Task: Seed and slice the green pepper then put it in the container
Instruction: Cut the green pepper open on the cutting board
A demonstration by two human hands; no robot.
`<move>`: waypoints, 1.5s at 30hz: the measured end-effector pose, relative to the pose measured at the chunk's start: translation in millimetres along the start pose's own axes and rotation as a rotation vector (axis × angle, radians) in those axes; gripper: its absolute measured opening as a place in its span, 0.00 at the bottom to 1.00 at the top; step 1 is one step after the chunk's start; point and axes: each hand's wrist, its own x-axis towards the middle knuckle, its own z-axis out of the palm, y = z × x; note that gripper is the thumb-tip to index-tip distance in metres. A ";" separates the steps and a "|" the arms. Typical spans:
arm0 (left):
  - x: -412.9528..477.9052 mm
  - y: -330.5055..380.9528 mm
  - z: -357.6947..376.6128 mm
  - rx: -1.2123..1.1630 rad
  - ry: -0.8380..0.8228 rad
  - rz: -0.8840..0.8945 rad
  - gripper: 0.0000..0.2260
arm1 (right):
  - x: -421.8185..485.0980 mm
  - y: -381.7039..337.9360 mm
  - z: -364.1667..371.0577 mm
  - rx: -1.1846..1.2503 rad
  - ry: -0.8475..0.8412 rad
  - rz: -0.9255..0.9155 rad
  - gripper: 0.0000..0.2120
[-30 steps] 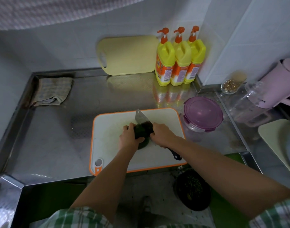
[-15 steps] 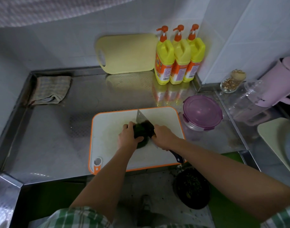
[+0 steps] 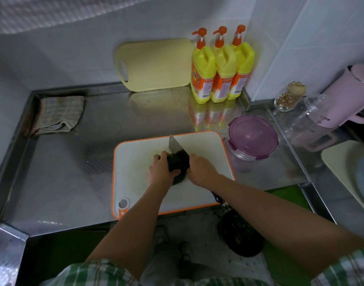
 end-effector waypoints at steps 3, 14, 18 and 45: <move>1.3 -1.0 0.2 -0.007 -0.006 0.005 0.22 | 2.9 -6.1 0.6 0.005 0.005 0.013 0.12; 7.9 -5.2 0.3 -0.008 -0.037 0.013 0.22 | -3.9 -2.9 3.2 -0.043 -0.014 0.003 0.13; 10.0 -6.0 -1.8 0.002 -0.049 0.017 0.22 | -3.8 -7.3 7.5 -0.031 0.015 -0.002 0.13; 14.3 -6.8 -6.6 0.050 -0.096 0.048 0.25 | -2.5 12.5 21.2 -0.016 -0.007 0.001 0.12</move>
